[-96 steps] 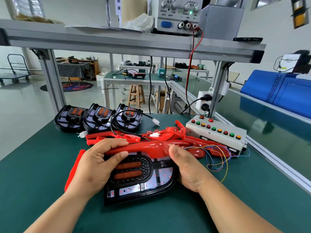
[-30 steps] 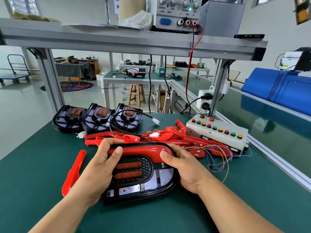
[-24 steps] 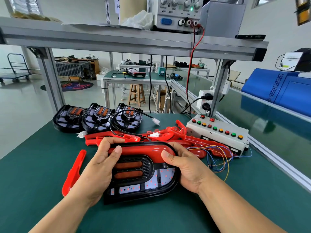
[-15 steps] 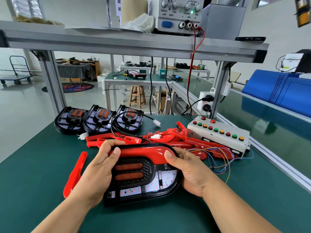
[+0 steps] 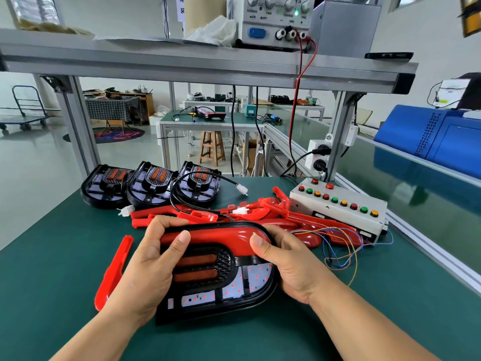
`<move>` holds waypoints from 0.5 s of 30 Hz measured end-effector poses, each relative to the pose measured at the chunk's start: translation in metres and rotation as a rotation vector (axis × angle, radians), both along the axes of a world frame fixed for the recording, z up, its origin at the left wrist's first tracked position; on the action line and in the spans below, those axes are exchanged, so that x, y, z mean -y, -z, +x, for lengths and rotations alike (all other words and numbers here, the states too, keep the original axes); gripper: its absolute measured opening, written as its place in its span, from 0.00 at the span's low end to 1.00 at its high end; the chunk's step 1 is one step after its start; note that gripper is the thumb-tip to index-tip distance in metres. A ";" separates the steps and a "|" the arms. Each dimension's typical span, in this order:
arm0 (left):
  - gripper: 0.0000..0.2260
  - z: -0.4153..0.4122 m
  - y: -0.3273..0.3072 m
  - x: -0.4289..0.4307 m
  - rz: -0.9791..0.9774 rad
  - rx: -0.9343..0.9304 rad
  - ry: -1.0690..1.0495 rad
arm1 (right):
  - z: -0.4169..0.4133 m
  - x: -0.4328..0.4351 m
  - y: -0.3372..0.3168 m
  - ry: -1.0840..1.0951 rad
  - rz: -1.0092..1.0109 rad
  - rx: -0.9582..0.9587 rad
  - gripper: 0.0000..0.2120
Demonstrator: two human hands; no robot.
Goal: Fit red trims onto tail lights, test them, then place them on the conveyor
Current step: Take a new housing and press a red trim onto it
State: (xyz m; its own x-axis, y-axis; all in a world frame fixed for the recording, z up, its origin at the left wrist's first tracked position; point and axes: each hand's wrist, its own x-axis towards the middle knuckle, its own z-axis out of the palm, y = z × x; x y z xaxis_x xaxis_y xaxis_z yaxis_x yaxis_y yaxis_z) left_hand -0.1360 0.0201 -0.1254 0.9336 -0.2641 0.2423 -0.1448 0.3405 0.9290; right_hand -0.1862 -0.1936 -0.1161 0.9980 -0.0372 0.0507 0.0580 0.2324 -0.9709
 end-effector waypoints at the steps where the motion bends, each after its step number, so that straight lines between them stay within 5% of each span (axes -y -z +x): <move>1: 0.08 0.000 0.000 0.000 -0.009 -0.004 -0.004 | 0.000 -0.001 0.000 0.002 -0.002 0.003 0.21; 11: 0.07 0.004 -0.003 0.003 0.027 -0.081 0.010 | 0.000 -0.003 -0.002 -0.011 0.063 -0.047 0.22; 15: 0.07 0.007 -0.006 0.001 0.035 -0.150 0.067 | 0.000 -0.001 -0.003 -0.108 0.085 -0.059 0.12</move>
